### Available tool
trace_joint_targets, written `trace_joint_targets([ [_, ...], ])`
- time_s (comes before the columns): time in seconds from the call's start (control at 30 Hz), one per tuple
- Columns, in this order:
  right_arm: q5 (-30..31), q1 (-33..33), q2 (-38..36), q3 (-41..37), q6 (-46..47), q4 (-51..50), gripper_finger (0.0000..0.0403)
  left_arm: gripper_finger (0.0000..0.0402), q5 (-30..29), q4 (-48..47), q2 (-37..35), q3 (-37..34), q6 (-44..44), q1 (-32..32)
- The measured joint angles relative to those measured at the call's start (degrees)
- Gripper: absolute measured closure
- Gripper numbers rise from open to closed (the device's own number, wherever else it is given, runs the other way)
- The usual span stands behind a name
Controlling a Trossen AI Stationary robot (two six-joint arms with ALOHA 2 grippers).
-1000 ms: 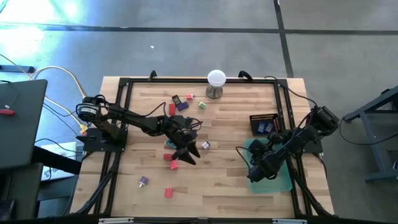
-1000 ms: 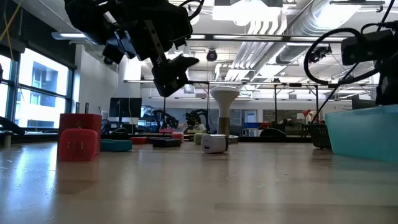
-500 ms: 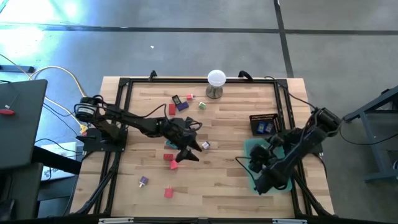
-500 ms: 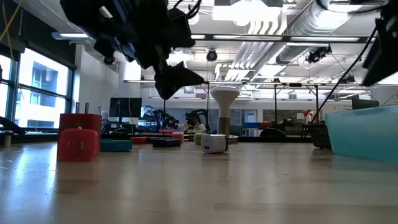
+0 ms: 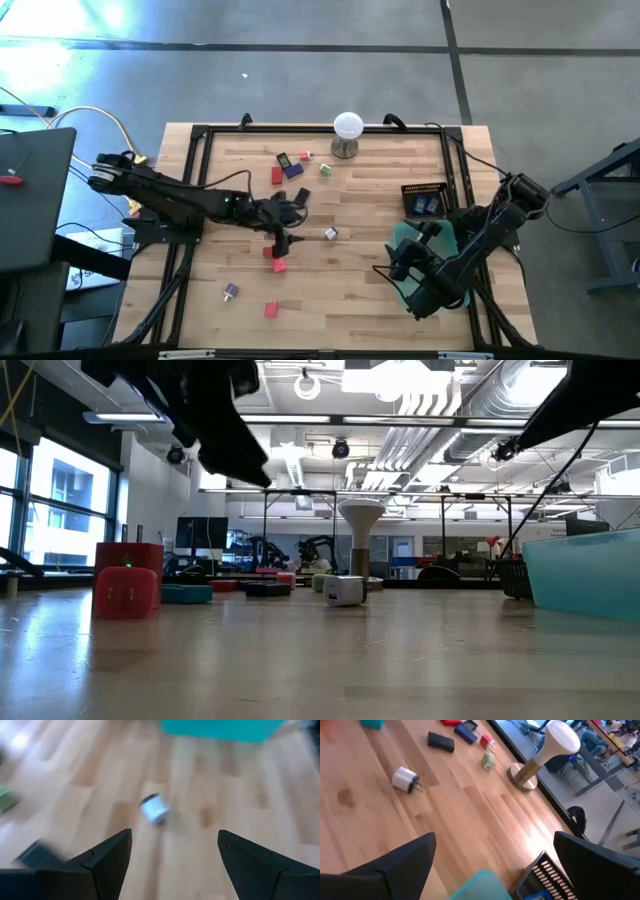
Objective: Pick & Place Office items
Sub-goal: Put the black charger adapter into the green bin
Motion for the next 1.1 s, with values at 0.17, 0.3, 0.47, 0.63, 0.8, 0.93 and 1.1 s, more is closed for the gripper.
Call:
trace_joint_targets([
  [0.17,1.2,-1.2,0.0,0.0,-0.6,1.6,0.0010,0.0113,-8.1,-6.8,1.4,-0.2,-8.4,4.2],
  [0.3,1.2,-1.5,0.0,0.0,-0.7,2.1,0.0009,0.0113,-8.6,-6.7,4.5,-0.4,-13.9,7.5],
  [0.47,1.3,-1.5,0.0,0.0,-1.9,3.1,0.0010,0.0113,-7.1,-6.1,8.7,-0.4,-18.5,9.9],
  [0.63,1.3,-1.5,0.0,0.0,-1.9,3.8,0.0010,0.0113,-7.1,-3.9,11.3,-0.4,-20.0,11.0],
  [0.8,1.3,-1.5,0.0,-0.1,-1.9,4.2,0.0010,0.0113,-8.1,-0.9,12.1,-0.4,-20.2,11.4],
  [0.93,1.3,-1.5,0.0,-0.1,-1.9,4.4,0.0010,0.0113,-11.3,0.5,12.1,-0.3,-20.2,11.4],
  [1.1,1.3,-1.5,0.0,-0.1,-1.9,4.8,0.0010,0.0113,-14.1,1.2,14.0,-0.4,-20.6,11.4],
])
